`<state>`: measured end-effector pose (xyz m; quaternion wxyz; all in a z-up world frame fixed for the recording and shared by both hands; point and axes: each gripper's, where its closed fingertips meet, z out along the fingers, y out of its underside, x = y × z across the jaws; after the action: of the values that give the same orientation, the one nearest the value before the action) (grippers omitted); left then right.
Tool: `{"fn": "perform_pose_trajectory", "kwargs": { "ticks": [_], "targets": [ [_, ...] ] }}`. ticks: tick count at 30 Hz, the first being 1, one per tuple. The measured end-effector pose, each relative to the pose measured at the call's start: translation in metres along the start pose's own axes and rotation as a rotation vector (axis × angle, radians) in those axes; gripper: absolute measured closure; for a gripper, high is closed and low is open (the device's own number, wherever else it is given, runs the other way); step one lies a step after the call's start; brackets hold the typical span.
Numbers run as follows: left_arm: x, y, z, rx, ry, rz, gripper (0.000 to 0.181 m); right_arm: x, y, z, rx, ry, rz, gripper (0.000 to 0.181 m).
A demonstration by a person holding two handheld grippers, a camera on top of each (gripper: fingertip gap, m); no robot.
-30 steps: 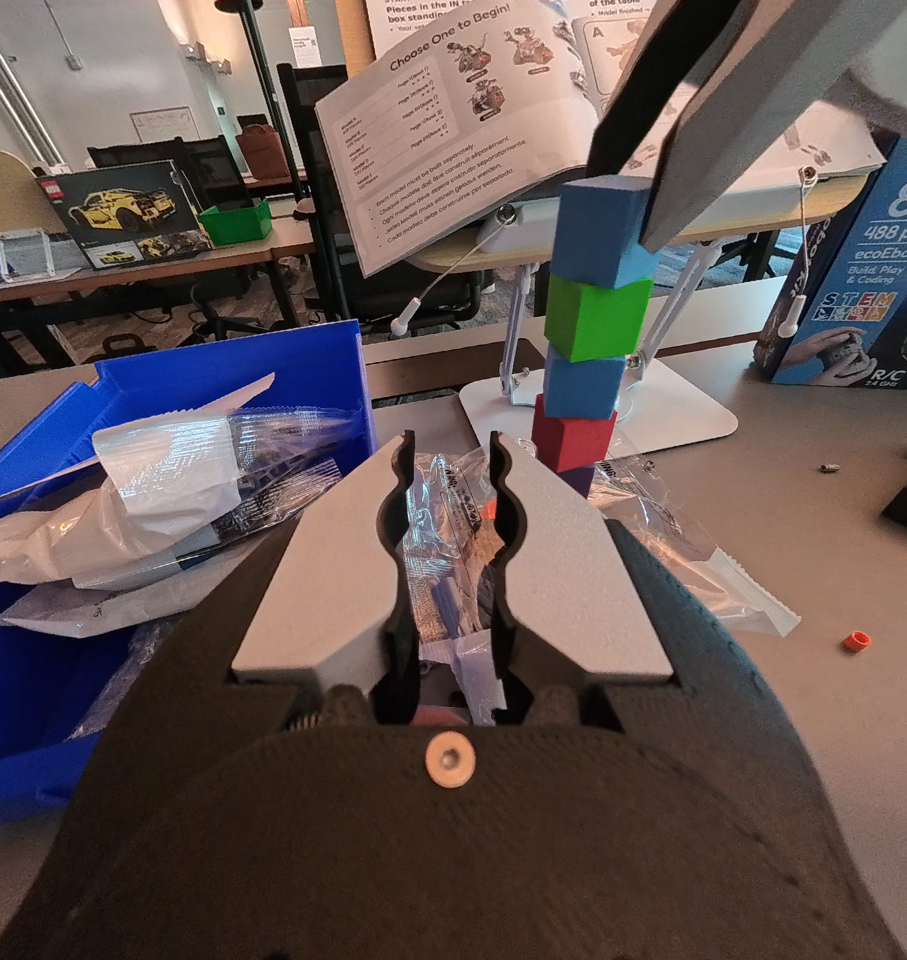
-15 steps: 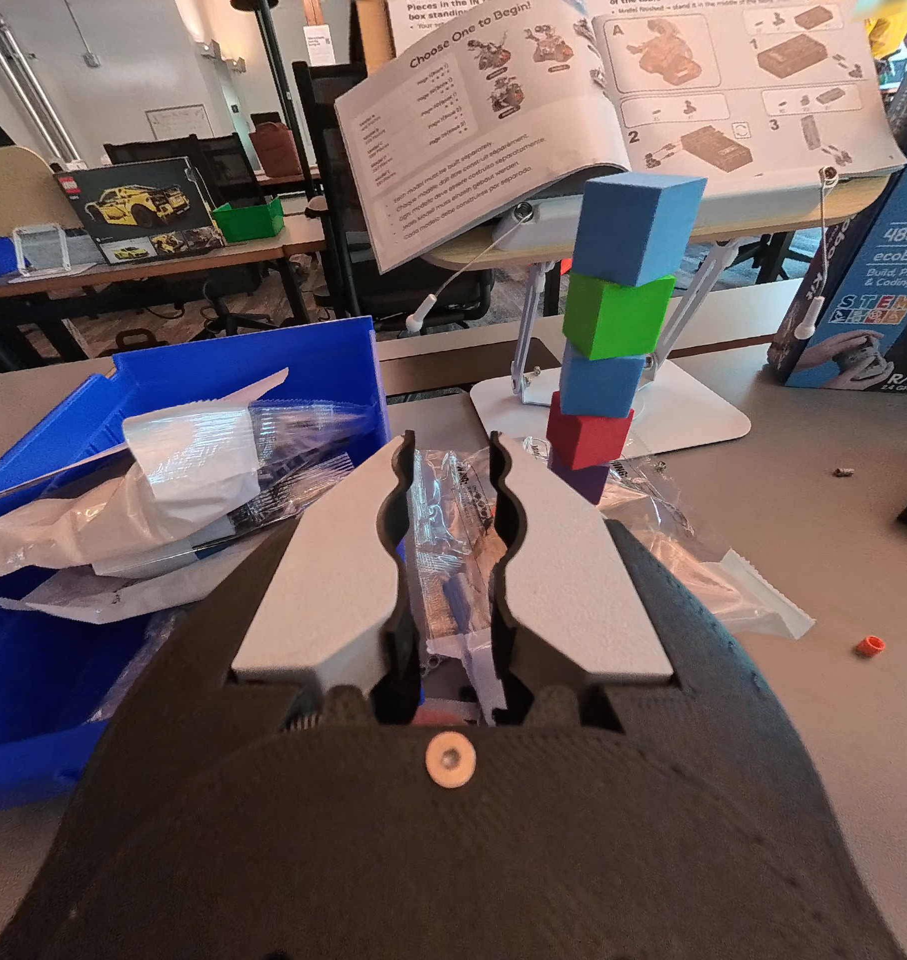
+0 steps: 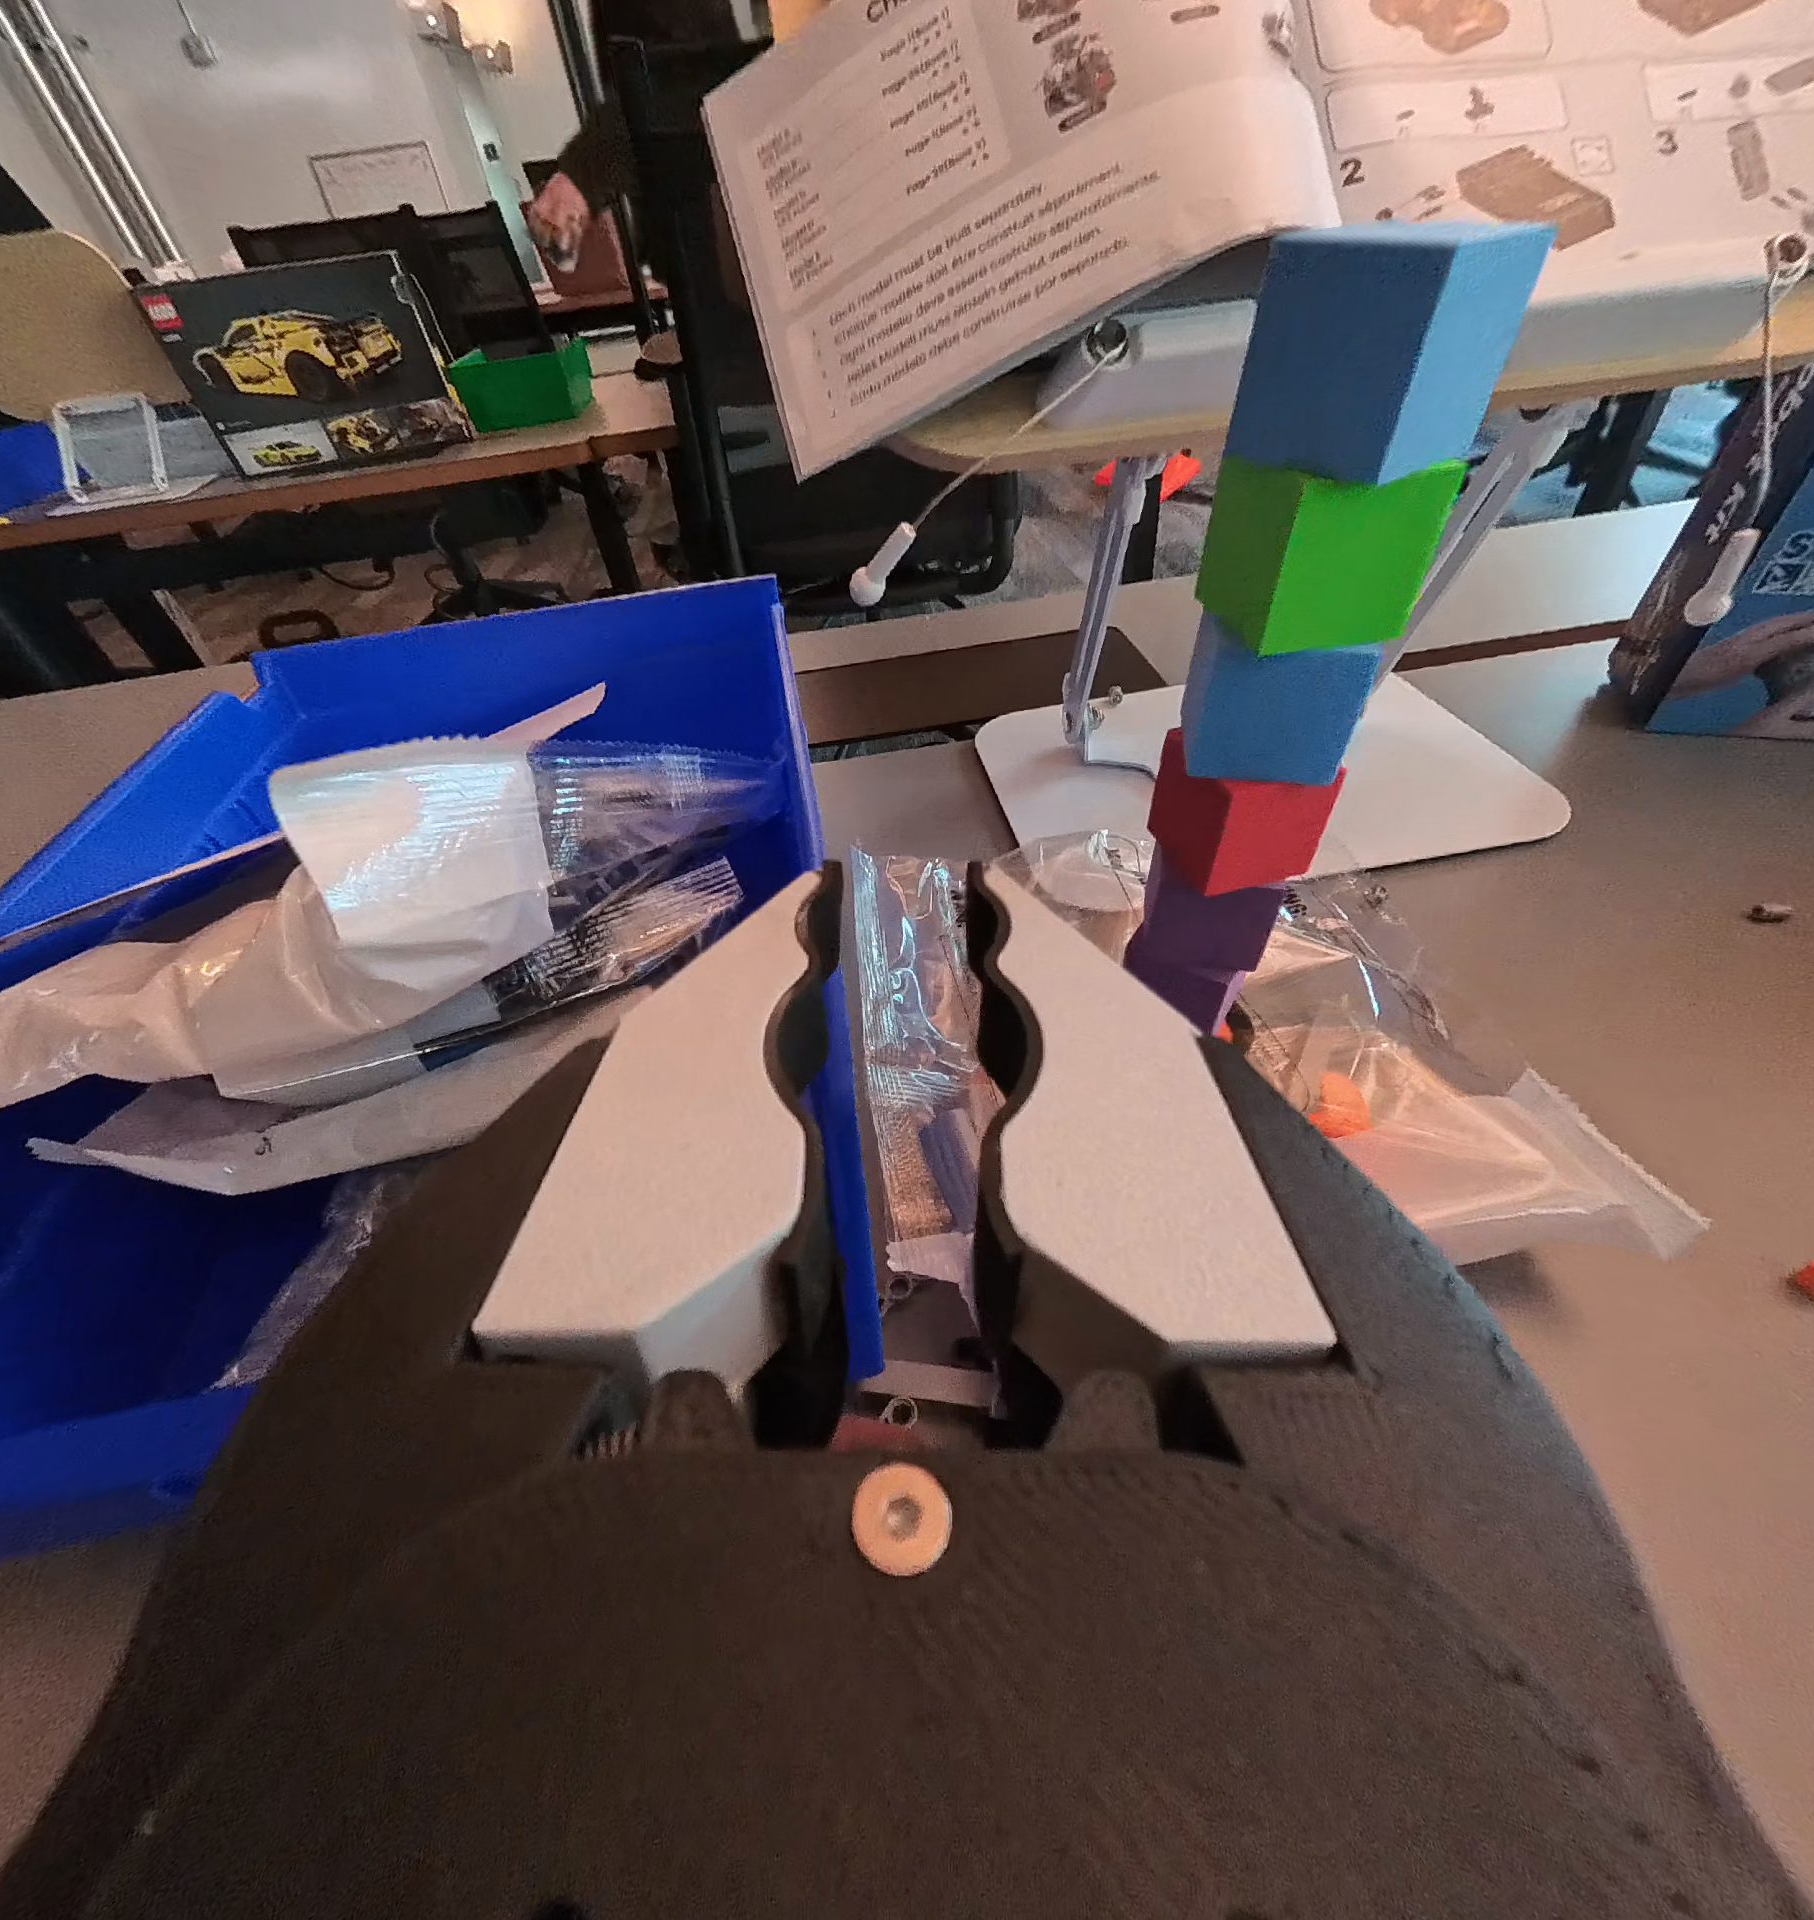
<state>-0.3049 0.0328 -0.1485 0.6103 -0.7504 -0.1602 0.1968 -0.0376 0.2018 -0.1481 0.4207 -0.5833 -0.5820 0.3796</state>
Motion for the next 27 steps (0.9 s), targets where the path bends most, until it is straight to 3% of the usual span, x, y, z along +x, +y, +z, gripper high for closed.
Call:
{"fn": "perform_pose_trajectory", "kwargs": {
  "ticks": [4,8,13,27],
  "targets": [
    [0.0,0.003,0.001,-0.011,-0.004,0.014,0.16,0.033,0.033,0.0,-0.029,0.091,0.066,0.146],
    [0.0,0.005,0.002,-0.019,-0.009,0.028,0.161,0.051,0.019,-0.014,0.057,0.171,0.096,0.147],
    [0.005,0.008,0.004,-0.031,0.005,0.051,0.164,0.068,0.025,-0.021,0.03,0.275,0.037,0.147],
    [0.025,0.009,0.005,-0.036,0.052,0.148,0.17,0.077,0.028,-0.024,0.04,0.313,0.029,0.15]
  ]
}}
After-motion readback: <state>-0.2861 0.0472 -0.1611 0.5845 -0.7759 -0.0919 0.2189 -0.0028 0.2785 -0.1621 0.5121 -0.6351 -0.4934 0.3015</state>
